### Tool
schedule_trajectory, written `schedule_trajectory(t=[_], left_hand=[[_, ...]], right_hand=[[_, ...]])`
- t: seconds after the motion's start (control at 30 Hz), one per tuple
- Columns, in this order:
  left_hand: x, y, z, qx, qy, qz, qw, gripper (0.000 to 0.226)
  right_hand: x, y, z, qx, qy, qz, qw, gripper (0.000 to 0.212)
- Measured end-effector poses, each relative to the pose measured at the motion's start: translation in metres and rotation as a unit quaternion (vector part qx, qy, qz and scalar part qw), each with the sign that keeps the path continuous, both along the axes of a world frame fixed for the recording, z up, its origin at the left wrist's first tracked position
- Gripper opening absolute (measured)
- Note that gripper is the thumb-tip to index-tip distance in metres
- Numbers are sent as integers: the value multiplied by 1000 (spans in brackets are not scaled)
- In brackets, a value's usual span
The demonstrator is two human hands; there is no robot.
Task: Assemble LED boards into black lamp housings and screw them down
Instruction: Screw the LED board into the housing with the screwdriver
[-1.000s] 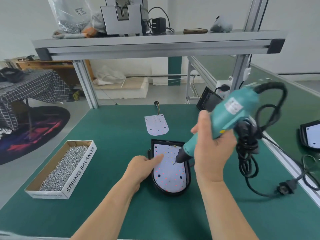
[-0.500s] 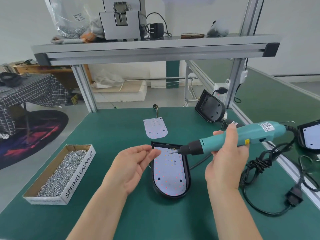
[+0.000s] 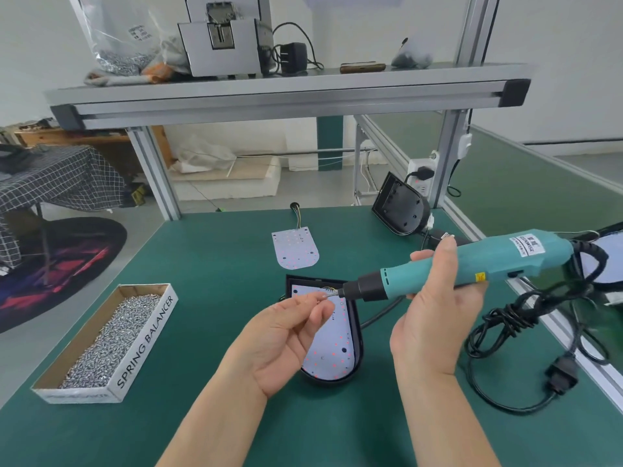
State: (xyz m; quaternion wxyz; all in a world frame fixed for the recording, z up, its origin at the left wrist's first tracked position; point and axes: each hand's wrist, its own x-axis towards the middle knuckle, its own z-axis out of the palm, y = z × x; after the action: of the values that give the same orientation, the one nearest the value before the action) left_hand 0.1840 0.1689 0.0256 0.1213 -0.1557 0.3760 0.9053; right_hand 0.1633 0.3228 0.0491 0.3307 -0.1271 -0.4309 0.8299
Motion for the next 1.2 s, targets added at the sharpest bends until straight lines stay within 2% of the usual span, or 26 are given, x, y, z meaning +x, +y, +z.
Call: schedule_trajectory(t=[0.07,0.13,0.2,0.27,0.33,0.4,0.83,0.9,1.03,1.2], left_hand=[[0,0,-2,-3,2,-14,1000,12],[1,0,-3,-14,12,-26,999,13],[2,1,-3,-40,36,-31,998,21],[2,1,-3,-81,59,-28,995,23],[2,2,-2,-115,76,-23,990,16],[2,3,-1,-128,82,-17,988,12],[2,1,-2,-181,127,-29,975,15],[3,1,-3,-229,152,-27,961,22],[5,5,-4,-352,228,-15,908,45],[10,13,-9,-384,280,26,879,51]], right_hand=[[1,0,1,2,9,-3,1000,31],[1,0,1,8,18,-2,1000,48],[0,1,0,15,28,-4,999,53],[0,3,0,21,36,-6,999,47],[0,6,0,23,37,-13,999,25],[0,7,1,22,40,-20,999,15],[-2,5,0,47,51,-28,997,14],[-3,4,0,53,54,-31,997,14],[-5,4,-1,51,47,-31,997,14],[-8,6,-1,22,30,-36,999,11]])
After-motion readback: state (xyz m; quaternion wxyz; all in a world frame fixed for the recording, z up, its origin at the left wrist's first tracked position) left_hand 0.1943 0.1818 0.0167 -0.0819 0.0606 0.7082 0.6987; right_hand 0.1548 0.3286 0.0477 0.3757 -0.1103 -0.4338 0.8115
